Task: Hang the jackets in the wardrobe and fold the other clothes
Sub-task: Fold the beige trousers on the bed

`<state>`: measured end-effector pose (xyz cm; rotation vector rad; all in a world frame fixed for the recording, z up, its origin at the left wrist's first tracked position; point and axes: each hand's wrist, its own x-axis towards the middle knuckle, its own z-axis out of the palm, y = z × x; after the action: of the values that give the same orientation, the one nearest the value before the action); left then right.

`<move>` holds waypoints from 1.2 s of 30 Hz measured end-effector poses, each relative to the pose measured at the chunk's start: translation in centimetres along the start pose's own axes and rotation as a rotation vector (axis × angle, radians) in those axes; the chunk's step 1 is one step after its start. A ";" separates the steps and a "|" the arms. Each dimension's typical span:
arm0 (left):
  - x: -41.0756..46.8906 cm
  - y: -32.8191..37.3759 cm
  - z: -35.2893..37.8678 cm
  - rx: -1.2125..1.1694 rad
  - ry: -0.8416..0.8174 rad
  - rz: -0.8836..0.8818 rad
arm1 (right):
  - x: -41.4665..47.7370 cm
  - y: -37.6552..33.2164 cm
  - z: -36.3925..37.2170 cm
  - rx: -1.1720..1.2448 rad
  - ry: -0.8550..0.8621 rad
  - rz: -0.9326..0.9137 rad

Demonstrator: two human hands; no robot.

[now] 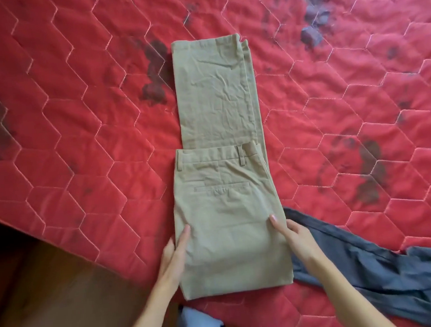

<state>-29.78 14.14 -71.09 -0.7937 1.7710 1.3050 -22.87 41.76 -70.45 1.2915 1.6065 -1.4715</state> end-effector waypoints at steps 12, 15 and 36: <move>-8.2 -1.7 -1.8 -0.008 -0.008 0.367 | -8.6 2.3 -1.3 0.164 -0.089 -0.432; -8.3 -4.9 -2.0 0.063 -0.048 0.295 | -8.6 5.9 -1.0 -0.015 -0.243 -0.343; -9.8 -10.1 0.1 0.357 0.339 0.012 | -10.0 13.3 3.0 0.009 0.335 -0.179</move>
<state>-16.44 11.75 -67.37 -0.8330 2.1987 0.8566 -7.67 35.10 -67.12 1.4934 1.9770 -1.4210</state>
